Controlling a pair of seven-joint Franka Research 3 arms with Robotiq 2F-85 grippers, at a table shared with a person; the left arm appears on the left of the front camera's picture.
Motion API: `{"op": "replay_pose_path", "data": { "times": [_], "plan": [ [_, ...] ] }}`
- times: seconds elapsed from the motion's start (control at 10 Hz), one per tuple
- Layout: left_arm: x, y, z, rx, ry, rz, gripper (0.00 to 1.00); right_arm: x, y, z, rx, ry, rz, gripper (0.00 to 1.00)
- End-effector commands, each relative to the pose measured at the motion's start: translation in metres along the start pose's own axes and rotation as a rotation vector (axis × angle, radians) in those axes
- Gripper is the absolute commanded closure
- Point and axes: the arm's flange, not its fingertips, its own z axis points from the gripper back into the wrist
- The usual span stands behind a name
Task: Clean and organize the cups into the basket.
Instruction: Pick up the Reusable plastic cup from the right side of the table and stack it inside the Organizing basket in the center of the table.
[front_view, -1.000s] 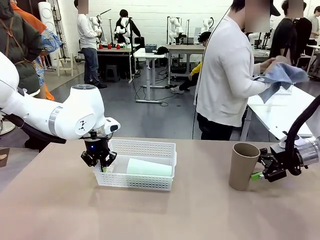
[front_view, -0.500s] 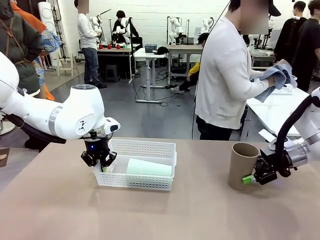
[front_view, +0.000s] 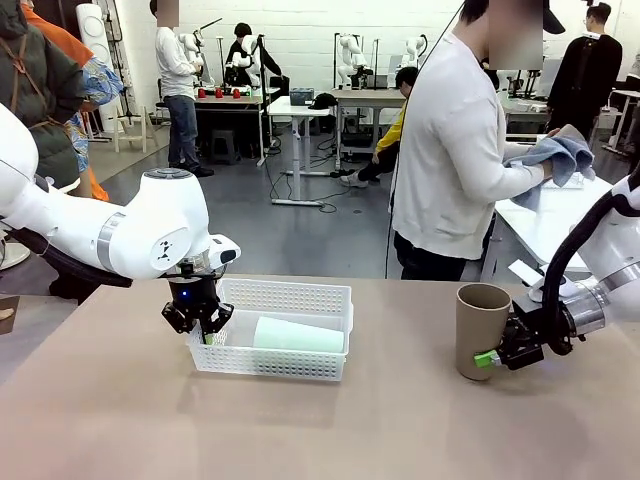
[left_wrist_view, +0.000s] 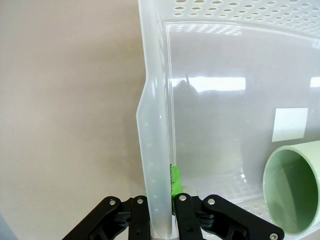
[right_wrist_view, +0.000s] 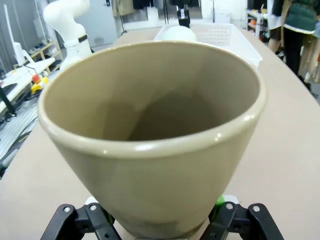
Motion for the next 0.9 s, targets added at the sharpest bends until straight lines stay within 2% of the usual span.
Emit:
{"op": "replay_pose_path", "data": {
  "times": [0.0,0.1,0.2,0.3,0.5,0.8],
  "plan": [
    [0.000,0.000,-0.002,0.002,0.002,-0.001,1.00,-0.001,-0.003,0.004,0.012,-0.010,0.027,0.65],
    [0.000,0.000,-0.002,0.002,0.002,-0.001,1.00,0.004,-0.001,0.010,-0.019,-0.034,0.002,1.00],
    [0.000,0.000,-0.002,0.002,0.002,-0.001,1.00,0.021,0.003,0.023,-0.079,-0.065,-0.060,1.00],
    [0.000,0.000,-0.002,0.002,0.002,-0.001,1.00,0.051,0.012,0.041,-0.081,-0.089,-0.162,1.00],
    [0.000,0.000,-0.002,0.002,0.002,-0.001,1.00,0.116,0.033,0.081,-0.148,-0.098,-0.222,1.00],
    [0.000,0.000,-0.002,0.002,0.002,-0.001,1.00,0.173,0.058,0.107,-0.182,-0.079,-0.232,1.00]
  ]
}}
